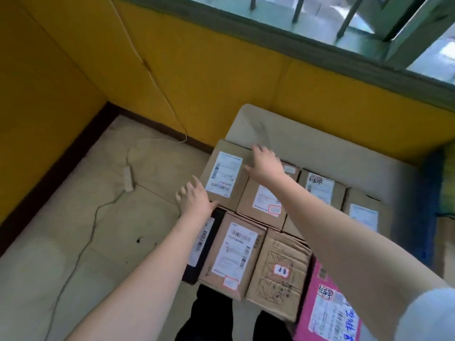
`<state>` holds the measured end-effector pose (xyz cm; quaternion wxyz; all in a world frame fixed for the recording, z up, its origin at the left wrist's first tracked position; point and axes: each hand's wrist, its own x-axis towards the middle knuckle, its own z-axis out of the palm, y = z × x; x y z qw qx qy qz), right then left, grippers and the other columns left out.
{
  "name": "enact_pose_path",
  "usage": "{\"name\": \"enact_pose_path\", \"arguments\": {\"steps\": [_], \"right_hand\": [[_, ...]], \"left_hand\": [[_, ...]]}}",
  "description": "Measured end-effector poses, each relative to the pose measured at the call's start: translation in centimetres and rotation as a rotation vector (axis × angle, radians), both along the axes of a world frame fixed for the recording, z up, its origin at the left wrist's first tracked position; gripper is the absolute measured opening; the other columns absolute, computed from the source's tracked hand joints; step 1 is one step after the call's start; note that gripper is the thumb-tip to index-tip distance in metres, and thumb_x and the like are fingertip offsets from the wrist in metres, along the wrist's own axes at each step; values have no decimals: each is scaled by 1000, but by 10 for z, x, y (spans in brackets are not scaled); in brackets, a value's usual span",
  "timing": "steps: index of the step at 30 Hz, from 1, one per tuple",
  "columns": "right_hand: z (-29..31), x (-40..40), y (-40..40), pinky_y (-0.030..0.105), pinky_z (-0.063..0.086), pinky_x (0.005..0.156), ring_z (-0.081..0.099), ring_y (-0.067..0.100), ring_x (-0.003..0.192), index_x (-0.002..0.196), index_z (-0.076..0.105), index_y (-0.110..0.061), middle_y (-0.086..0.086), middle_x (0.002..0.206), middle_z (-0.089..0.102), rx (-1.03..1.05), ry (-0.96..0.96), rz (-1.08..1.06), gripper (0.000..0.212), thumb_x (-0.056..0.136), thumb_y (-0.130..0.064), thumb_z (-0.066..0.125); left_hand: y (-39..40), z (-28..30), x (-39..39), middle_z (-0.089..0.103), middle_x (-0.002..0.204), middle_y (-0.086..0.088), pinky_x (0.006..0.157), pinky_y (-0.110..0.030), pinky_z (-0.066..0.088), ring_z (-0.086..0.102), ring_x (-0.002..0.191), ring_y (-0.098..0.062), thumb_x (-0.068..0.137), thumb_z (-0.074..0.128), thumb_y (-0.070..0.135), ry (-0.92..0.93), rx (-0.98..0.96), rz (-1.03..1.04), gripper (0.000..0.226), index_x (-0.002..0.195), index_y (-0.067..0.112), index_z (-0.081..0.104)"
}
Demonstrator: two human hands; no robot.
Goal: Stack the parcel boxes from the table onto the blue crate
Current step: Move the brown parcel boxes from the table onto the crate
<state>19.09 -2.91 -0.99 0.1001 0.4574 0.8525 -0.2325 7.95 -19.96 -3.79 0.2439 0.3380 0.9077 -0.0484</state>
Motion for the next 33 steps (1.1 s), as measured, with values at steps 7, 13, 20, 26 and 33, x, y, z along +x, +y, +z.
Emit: {"name": "enact_pose_path", "arguments": {"steps": [7, 13, 20, 26, 33], "right_hand": [[-18, -34, 9, 44, 41, 102, 47, 36, 124, 136, 46, -9, 16, 136, 51, -66, -113, -140, 52, 94, -39, 51], [-8, -46, 27, 35, 43, 90, 52, 29, 114, 131, 49, -12, 12, 126, 54, -267, 173, -430, 41, 93, -29, 50], [11, -44, 33, 27, 47, 67, 58, 15, 89, 115, 57, -18, -1, 111, 61, -350, 565, -539, 22, 93, -21, 60], [65, 23, 55, 40, 58, 88, 65, 18, 102, 108, 62, -23, -1, 108, 67, -357, 789, -777, 11, 97, -23, 57], [131, 194, 50, 38, 56, 93, 62, 19, 112, 133, 54, -18, 0, 121, 64, -337, 1003, -999, 35, 99, -24, 57]], "left_hand": [[10, -12, -20, 54, 131, -12, 98, -42, 44, 55, 120, -28, 73, 75, 57, -111, -8, -70, 90, 136, 4, 39], [8, -10, -24, 55, 129, -11, 96, -39, 45, 54, 119, -27, 71, 74, 62, -37, 54, -134, 89, 130, 4, 41], [16, 9, -32, 54, 132, -13, 104, -45, 38, 50, 125, -31, 75, 77, 49, -81, 184, -45, 82, 134, 7, 36], [43, 78, -25, 48, 134, -5, 90, -32, 43, 50, 116, -17, 88, 65, 36, -403, 567, 68, 59, 141, 21, 43], [71, 164, 115, 58, 112, 7, 83, -28, 53, 58, 98, -4, 95, 60, 22, -670, 805, 21, 40, 134, 26, 54]]}}
